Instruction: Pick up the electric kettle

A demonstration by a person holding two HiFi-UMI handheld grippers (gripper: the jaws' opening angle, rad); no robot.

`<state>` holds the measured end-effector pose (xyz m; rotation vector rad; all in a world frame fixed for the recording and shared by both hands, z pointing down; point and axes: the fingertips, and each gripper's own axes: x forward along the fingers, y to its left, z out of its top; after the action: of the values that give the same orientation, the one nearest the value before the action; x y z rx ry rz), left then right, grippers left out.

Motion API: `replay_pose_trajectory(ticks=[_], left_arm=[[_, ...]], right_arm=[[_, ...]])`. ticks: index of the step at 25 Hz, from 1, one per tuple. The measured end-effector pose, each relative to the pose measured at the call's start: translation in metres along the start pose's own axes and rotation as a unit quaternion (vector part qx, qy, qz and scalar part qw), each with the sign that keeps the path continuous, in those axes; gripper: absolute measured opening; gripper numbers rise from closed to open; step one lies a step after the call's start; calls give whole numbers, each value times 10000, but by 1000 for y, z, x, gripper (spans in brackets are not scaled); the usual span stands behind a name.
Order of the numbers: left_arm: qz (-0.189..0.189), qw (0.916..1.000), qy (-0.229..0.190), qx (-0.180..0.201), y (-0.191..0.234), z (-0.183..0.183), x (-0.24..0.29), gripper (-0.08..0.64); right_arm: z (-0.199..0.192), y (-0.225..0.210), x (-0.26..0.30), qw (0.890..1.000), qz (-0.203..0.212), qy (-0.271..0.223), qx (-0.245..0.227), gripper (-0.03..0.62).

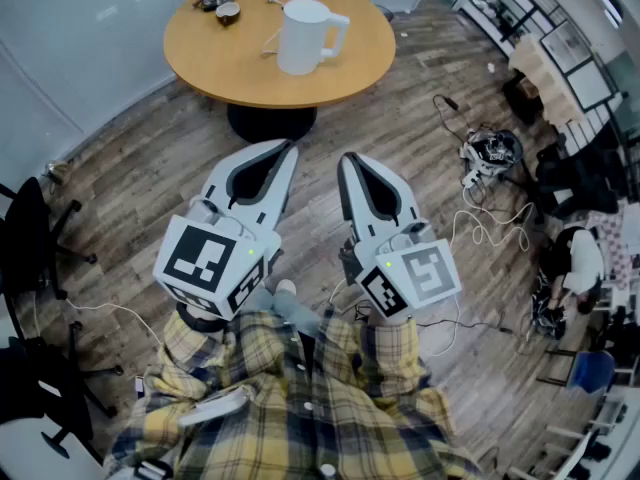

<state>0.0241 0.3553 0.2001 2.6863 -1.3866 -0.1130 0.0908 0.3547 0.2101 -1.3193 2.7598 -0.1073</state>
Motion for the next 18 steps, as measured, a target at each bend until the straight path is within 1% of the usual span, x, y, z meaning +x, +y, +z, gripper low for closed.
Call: replay_pose_trajectory(ticks=[7,18], left_arm=[[0,10000,-11,28,-2,1,4,3],[226,9997,-127,43,-3,1,23,3]], right_arm=[[3,-6,0,10000,-22,-40,30,32],[2,-25,9,9998,170,14,-116,32]])
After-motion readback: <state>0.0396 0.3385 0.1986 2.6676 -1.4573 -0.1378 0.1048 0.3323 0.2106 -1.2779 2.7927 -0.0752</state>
